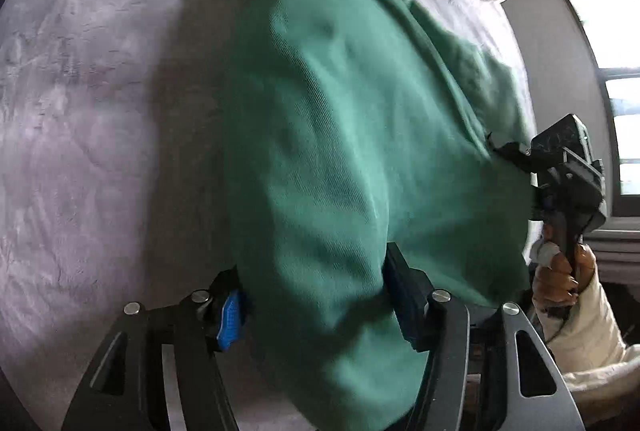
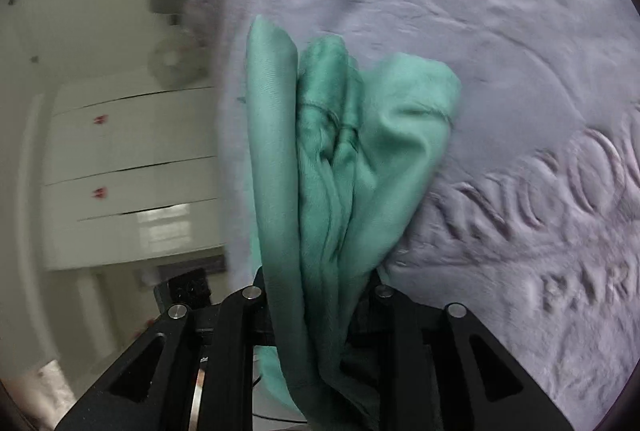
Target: Fold large clothes
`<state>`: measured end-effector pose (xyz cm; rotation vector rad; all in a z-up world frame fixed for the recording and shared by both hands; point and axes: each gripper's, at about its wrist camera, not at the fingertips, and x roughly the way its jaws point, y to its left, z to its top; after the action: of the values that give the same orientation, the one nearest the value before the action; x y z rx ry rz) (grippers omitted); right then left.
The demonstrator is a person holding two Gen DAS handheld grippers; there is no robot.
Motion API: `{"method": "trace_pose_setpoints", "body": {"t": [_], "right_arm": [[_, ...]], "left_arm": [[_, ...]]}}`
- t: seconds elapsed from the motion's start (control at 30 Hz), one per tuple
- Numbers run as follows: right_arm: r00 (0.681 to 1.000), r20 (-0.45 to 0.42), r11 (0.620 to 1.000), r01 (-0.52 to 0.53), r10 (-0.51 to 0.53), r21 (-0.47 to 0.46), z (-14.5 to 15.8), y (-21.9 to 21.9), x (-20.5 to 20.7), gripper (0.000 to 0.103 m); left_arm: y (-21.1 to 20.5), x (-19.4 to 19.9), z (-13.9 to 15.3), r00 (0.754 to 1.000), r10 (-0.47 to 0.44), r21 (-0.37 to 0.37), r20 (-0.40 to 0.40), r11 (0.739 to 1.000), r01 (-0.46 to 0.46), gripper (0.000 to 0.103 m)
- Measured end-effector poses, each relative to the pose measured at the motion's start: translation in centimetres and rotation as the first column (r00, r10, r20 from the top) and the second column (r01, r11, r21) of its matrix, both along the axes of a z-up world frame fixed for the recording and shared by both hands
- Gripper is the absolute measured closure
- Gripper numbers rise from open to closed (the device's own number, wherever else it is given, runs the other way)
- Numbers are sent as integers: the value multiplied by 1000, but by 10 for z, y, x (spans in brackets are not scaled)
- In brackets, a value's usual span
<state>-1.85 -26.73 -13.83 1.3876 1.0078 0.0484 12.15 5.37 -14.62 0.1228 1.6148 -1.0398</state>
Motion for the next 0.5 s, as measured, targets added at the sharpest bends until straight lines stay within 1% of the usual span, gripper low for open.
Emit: {"method": "trace_pose_setpoints", "body": {"t": [0.03,0.07,0.1,0.13,0.17,0.2,0.27,0.3,0.33,0.37,0.4,0.43,0.47,0.5], "right_arm": [[1000,-21,999,-11,10,-47,8,-1,-1,64],[999,-46,992,-24,18,-124,20,-3,-3,57],[997,-70,977,-36,22,-212,34,-6,-5,55],[997,-81,963,-39,18,-267,44,-8,-6,55],[997,-79,952,-34,11,-304,52,-11,-7,55],[998,-58,944,-19,0,-330,62,-14,-7,55],[999,-38,943,-17,4,-332,66,-16,-1,56],[999,-40,944,-26,13,-330,66,-14,12,59],[999,-40,943,-35,23,-332,63,-14,15,74],[998,-55,934,-54,37,-353,60,-12,22,96],[996,-81,916,-70,41,-396,57,-12,28,96],[994,-105,900,-79,37,-429,56,-9,29,96],[991,-130,886,-91,35,-454,49,-10,30,96],[987,-157,883,-99,29,-459,38,-18,19,96]], "left_arm": [[1,0,5,1000,-11,-8,11,1000,11,42],[6,3,15,999,-32,-19,38,999,33,42],[11,6,24,997,-40,-26,66,999,42,42],[12,8,32,995,-38,-34,91,999,41,42],[14,14,42,992,-26,-51,127,998,32,42],[15,21,50,988,-2,-71,157,997,13,42],[7,32,55,979,44,-92,200,995,-26,42],[-6,34,56,976,59,-93,209,995,-40,42],[-11,36,54,974,68,-95,217,994,-49,42],[-19,36,47,968,69,-85,240,995,-50,42],[-25,35,42,963,61,-68,263,997,-45,42],[-41,25,33,954,48,-38,296,999,-39,42],[-51,19,23,947,27,-3,320,1000,-27,42],[-58,14,13,947,14,14,320,1000,-20,39]]}}
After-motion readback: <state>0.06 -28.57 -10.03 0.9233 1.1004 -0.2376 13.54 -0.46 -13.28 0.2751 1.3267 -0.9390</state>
